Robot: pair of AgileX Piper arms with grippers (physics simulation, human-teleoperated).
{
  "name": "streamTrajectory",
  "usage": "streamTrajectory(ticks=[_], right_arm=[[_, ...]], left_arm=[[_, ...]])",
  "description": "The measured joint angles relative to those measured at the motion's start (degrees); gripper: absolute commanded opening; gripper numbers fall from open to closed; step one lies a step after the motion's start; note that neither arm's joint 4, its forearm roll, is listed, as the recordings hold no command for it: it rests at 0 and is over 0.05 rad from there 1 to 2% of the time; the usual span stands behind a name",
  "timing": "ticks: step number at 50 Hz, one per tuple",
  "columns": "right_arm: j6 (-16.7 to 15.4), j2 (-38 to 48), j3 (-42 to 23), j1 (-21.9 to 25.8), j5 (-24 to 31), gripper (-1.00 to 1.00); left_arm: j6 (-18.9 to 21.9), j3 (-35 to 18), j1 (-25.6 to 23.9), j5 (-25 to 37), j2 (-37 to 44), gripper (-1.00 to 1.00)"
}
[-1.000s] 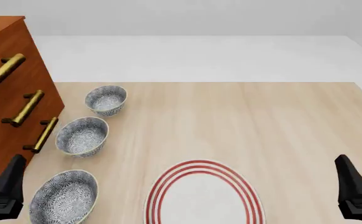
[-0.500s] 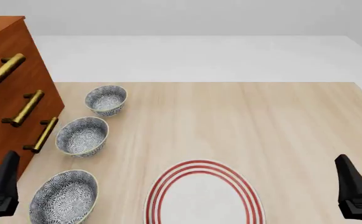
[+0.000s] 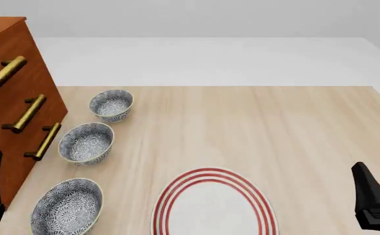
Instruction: Open the top drawer of the cabinet.
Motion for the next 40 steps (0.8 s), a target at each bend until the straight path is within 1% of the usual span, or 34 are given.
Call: streamTrajectory(ticks=[12, 23, 40], right_arm=[[-0.01, 0.00, 0.00, 0.00, 0.00, 1.00], [0.00, 0.00, 0.00, 0.00, 0.00, 1.00], [0.00, 0.00, 0.00, 0.00, 0.00, 1.00]], left_arm=[[10.23, -1.98, -1.32, -1.09, -0.03, 1.00], [18.10, -3.07, -2.67, -1.26, -0.03, 1.00], [27.29, -3.94, -4.55, -0.65, -0.01, 1.00]])
